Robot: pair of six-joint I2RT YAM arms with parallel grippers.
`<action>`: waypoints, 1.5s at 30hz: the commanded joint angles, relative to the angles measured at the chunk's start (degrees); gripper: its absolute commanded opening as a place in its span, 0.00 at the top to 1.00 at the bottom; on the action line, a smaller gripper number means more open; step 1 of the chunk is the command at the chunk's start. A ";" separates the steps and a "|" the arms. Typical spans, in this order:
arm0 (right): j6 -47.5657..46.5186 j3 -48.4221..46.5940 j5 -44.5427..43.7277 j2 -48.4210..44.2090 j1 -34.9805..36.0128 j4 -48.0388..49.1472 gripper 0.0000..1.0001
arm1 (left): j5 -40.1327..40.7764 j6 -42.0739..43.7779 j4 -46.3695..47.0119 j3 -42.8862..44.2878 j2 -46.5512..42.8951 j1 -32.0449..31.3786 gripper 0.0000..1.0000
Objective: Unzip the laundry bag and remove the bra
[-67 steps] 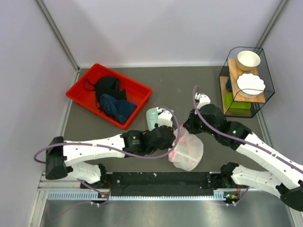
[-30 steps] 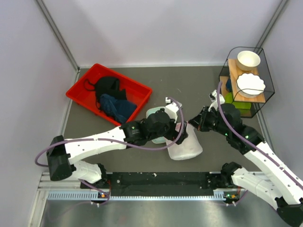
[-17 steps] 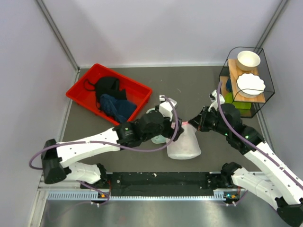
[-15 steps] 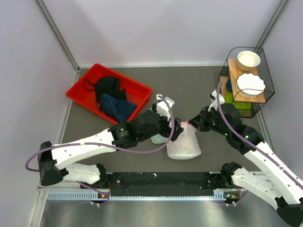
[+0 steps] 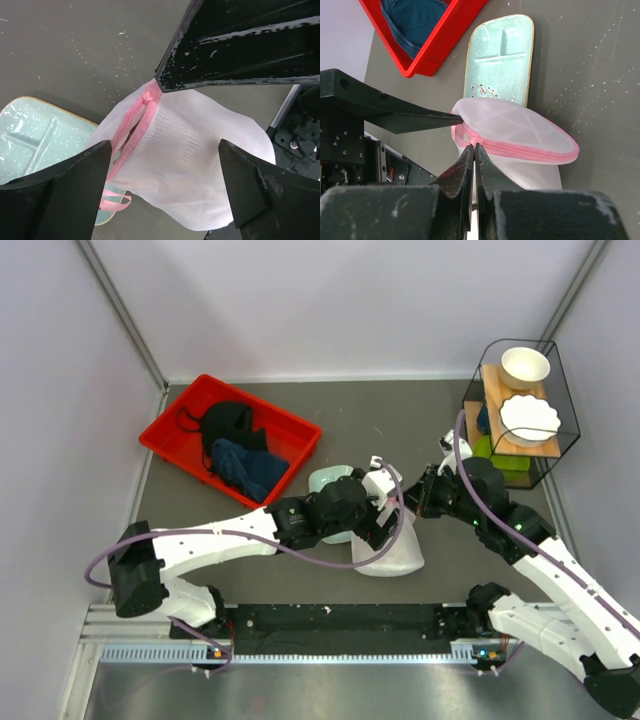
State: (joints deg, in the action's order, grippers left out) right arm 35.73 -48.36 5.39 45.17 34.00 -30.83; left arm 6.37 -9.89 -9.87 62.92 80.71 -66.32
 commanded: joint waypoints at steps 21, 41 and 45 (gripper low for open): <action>-0.22 -0.33 0.85 -1.40 0.28 3.41 1.00 | -5.49 3.39 1.26 6.34 2.35 3.57 0.05; -1.53 -1.21 -2.84 -1.40 0.28 2.44 1.00 | -6.02 1.63 2.93 2.91 -0.11 5.33 0.84; -2.06 -0.69 -2.85 -0.87 -0.95 2.44 1.00 | -5.58 2.15 2.40 2.74 -0.99 5.33 1.00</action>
State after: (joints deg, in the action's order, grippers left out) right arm 34.96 -48.34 4.14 44.16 33.95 -30.87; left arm 0.64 -8.01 -9.85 66.08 82.89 -61.36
